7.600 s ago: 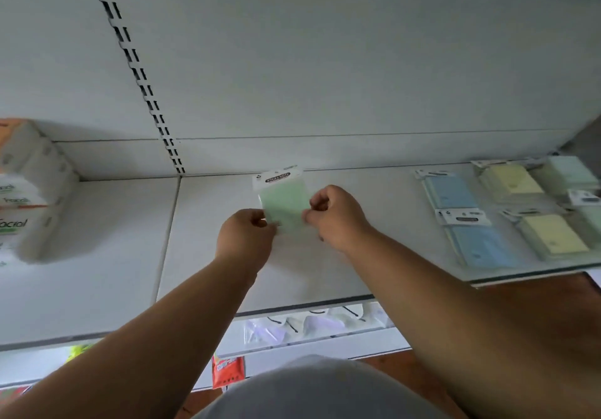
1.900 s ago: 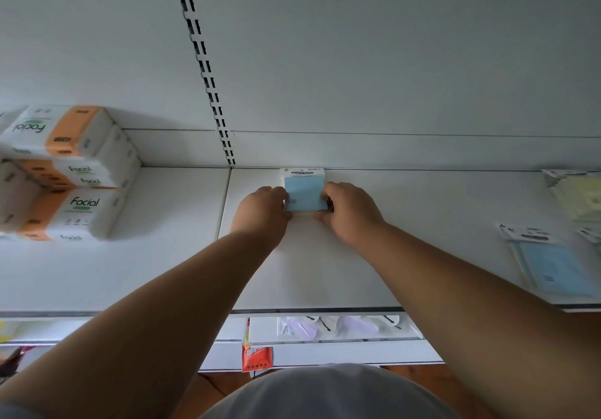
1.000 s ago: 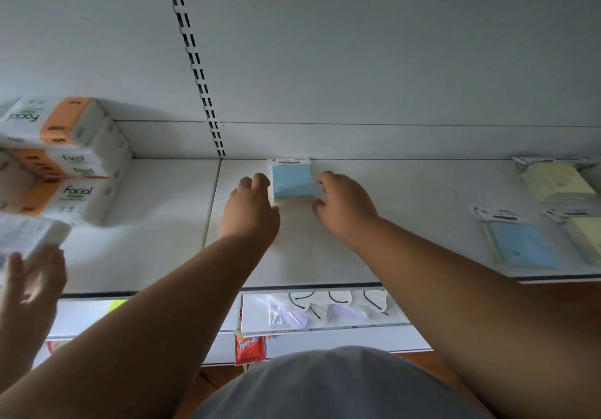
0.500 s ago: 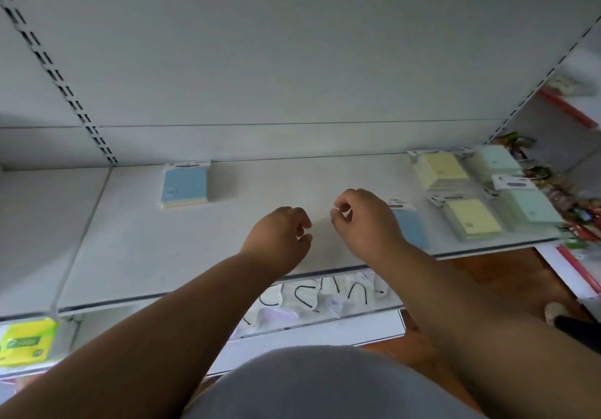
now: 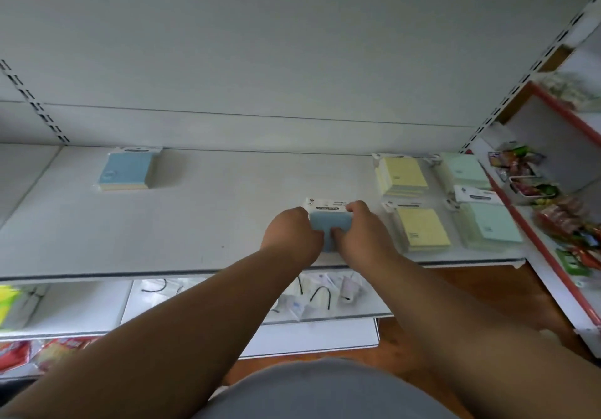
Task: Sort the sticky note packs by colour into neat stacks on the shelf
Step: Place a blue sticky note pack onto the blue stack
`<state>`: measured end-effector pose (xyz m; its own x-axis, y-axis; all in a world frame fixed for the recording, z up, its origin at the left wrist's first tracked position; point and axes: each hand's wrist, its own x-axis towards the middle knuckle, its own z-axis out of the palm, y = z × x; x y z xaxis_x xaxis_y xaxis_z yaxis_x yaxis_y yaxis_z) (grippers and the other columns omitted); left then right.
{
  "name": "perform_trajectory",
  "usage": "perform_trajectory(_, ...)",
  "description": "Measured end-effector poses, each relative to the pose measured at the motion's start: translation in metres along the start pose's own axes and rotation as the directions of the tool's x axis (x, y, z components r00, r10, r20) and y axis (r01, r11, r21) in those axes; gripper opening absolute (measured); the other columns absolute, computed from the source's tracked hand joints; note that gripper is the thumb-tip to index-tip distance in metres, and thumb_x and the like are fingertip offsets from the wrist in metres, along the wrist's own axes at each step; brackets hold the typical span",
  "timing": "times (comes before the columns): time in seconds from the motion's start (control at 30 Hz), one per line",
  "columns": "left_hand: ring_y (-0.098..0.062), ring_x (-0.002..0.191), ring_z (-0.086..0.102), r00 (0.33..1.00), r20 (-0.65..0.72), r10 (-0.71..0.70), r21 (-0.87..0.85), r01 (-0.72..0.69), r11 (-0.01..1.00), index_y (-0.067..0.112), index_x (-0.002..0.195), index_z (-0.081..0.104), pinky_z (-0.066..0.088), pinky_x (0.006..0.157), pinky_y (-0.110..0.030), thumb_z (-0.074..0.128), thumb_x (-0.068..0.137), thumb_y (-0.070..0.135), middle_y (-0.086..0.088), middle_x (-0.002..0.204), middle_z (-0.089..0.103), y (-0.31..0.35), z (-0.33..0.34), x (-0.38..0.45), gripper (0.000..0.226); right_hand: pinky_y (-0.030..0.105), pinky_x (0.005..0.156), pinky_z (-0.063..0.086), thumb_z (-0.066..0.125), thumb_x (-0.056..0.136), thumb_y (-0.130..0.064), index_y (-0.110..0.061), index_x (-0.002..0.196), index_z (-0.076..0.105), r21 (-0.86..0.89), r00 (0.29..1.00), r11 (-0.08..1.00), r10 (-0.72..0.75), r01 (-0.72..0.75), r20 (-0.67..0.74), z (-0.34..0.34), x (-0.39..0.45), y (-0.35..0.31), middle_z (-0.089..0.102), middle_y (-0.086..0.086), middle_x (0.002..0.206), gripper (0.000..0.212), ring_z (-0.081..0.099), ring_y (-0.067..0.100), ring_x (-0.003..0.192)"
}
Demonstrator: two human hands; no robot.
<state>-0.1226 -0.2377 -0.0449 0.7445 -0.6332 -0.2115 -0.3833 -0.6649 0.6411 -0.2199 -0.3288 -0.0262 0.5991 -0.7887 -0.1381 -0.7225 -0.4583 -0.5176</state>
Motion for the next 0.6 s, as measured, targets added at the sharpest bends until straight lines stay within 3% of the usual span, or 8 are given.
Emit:
perform_trajectory(0.1,-0.027,0.096,0.062,0.994,-0.040,-0.103,-0.053,0.101,0.994,0.009,0.107,0.060,0.043,0.072,-0.026,0.062,0.079,0.022,-0.006,0.098,0.068,-0.016,-0.015,0.000,0.031,0.032,0.079,0.044,0.063,0.084,-0.023,-0.014,0.125,0.054,0.240,0.988,0.959,0.150,-0.150,0.021,0.011,0.002,-0.012,0.065,0.009,0.108,0.043,0.060,0.030,0.099)
perform_trajectory(0.17,-0.025,0.087,0.063,0.994,-0.074,-0.077,-0.059,0.073,0.996,0.010,0.097,0.065,0.039,0.062,-0.022,0.061,0.079,0.018,-0.003,0.089,0.068,-0.032,-0.029,-0.004,0.020,0.034,0.067,0.045,0.063,0.082,-0.020,-0.013,0.089,0.064,0.392,0.978,0.896,0.197,-0.209,0.073,0.021,0.000,-0.024,0.064,0.008,0.082,0.010,0.060,0.031,0.081)
perform_trajectory(0.2,-0.019,0.080,0.062,0.994,-0.097,-0.051,-0.066,0.044,0.997,0.015,0.095,0.067,0.037,0.057,-0.019,0.061,0.079,0.018,0.002,0.086,0.067,-0.039,-0.036,-0.007,0.018,0.037,0.064,0.048,0.063,0.082,-0.020,-0.009,0.079,0.063,0.416,0.981,0.888,0.177,-0.194,0.079,0.027,-0.001,-0.031,0.063,0.009,0.076,0.011,0.061,0.032,0.076)
perform_trajectory(0.3,0.001,0.068,0.057,0.978,-0.205,-0.030,-0.169,-0.006,0.986,0.027,0.101,0.061,0.033,0.052,-0.010,0.064,0.079,0.016,0.014,0.088,0.061,-0.057,-0.057,-0.015,0.025,0.034,0.071,0.051,0.062,0.084,-0.023,-0.015,0.094,0.066,0.391,0.996,0.917,0.085,-0.075,-0.009,0.044,-0.007,-0.054,0.068,0.002,0.088,0.014,0.063,0.024,0.082)
perform_trajectory(0.4,0.000,0.070,0.058,0.949,-0.313,-0.029,-0.241,-0.049,0.969,0.029,0.093,0.053,0.037,0.054,-0.014,0.066,0.078,0.015,0.012,0.088,0.061,-0.077,-0.077,-0.019,0.025,0.019,0.070,0.043,0.066,0.085,-0.022,-0.027,0.104,0.057,0.421,0.976,0.894,-0.071,0.153,-0.206,0.058,-0.020,-0.074,0.062,-0.013,0.091,0.021,0.060,0.008,0.081)
perform_trajectory(0.47,-0.001,0.070,0.059,0.945,-0.326,-0.010,-0.239,-0.072,0.968,0.030,0.088,0.049,0.039,0.055,-0.015,0.068,0.077,0.015,0.012,0.084,0.061,-0.092,-0.087,-0.021,0.026,0.012,0.071,0.043,0.066,0.086,-0.021,-0.029,0.105,0.055,0.418,0.952,0.872,-0.154,0.257,-0.263,0.069,-0.029,-0.078,0.061,-0.015,0.093,0.023,0.060,0.002,0.081)
perform_trajectory(0.6,-0.002,0.068,0.056,0.964,-0.251,0.085,-0.170,-0.130,0.977,0.031,0.085,0.047,0.034,0.056,-0.007,0.070,0.077,0.017,0.013,0.080,0.059,-0.115,-0.092,-0.023,0.028,0.016,0.075,0.046,0.065,0.089,-0.024,-0.028,0.099,0.053,0.376,0.952,0.892,-0.155,0.249,-0.263,0.089,-0.044,-0.076,0.062,-0.013,0.092,0.017,0.061,0.005,0.082)
